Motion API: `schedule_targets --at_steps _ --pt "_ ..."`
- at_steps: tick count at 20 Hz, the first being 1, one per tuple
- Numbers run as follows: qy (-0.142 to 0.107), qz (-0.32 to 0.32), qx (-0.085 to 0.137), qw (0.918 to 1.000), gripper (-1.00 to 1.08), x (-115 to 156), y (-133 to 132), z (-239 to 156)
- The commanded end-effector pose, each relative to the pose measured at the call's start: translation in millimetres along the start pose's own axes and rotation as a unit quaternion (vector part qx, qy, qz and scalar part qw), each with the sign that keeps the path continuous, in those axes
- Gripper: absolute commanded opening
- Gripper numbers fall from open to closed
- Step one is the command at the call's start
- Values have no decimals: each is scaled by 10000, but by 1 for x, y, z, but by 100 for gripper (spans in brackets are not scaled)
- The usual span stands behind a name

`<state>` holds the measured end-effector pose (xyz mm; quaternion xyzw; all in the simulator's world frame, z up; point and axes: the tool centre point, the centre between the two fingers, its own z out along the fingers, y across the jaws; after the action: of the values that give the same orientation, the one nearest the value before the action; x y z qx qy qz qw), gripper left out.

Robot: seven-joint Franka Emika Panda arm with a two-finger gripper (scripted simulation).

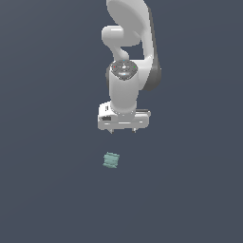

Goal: Pick up the object and move it to a goal position.

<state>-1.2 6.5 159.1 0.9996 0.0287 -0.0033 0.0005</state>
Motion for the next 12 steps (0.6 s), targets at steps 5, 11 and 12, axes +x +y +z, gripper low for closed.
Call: schedule_targets --at_steps 5,11,12 --pt "49 -2 10 10000 100 3 -1 -5" --pt "143 26 34 9999 100 8 -3 -16" --pt "140 24 33 9999 100 7 -3 -16"
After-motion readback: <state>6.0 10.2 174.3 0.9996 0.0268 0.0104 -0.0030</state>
